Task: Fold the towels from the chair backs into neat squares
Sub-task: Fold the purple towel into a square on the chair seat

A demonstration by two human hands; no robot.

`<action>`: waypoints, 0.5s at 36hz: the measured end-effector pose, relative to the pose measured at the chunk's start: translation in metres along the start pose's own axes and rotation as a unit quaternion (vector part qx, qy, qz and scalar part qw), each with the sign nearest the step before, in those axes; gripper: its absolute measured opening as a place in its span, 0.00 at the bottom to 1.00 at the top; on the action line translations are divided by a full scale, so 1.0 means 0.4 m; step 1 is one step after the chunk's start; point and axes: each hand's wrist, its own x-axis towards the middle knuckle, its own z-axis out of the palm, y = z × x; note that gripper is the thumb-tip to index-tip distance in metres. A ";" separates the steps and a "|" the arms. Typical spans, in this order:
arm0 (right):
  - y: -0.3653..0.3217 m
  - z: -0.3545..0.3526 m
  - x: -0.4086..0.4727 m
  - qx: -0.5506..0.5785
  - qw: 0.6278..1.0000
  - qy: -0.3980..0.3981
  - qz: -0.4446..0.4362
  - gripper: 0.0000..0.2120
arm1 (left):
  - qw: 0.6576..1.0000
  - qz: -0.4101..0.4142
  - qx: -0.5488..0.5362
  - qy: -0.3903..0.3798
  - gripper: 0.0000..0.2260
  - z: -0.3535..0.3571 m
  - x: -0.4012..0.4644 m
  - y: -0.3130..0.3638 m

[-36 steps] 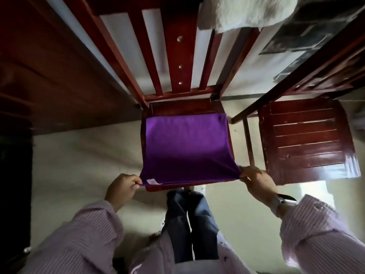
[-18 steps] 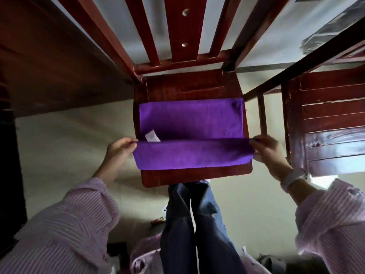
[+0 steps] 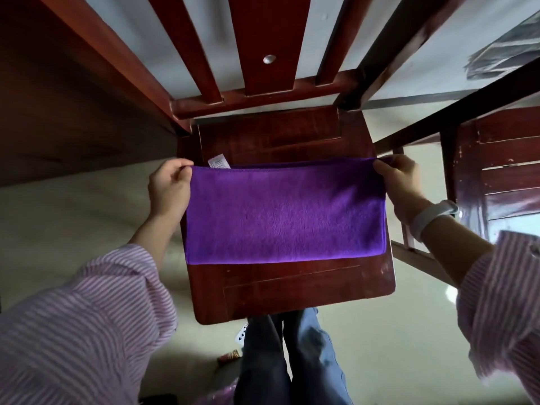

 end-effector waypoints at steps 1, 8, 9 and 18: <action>0.000 0.005 0.007 -0.008 1.000 0.002 0.000 0.07 | 1.000 0.002 0.019 0.006 0.08 0.002 0.008 -0.002; 0.009 0.033 0.049 -0.083 0.996 0.016 -0.025 0.09 | 0.994 -0.020 0.103 0.036 0.10 0.017 0.033 -0.008; 0.009 0.035 0.056 -0.102 0.994 0.018 -0.028 0.12 | 0.993 -0.019 0.111 0.040 0.10 0.019 0.036 -0.009; 0.005 0.057 0.055 -0.234 0.969 0.042 -0.063 0.12 | 0.957 0.104 0.263 0.059 0.10 0.041 0.022 -0.005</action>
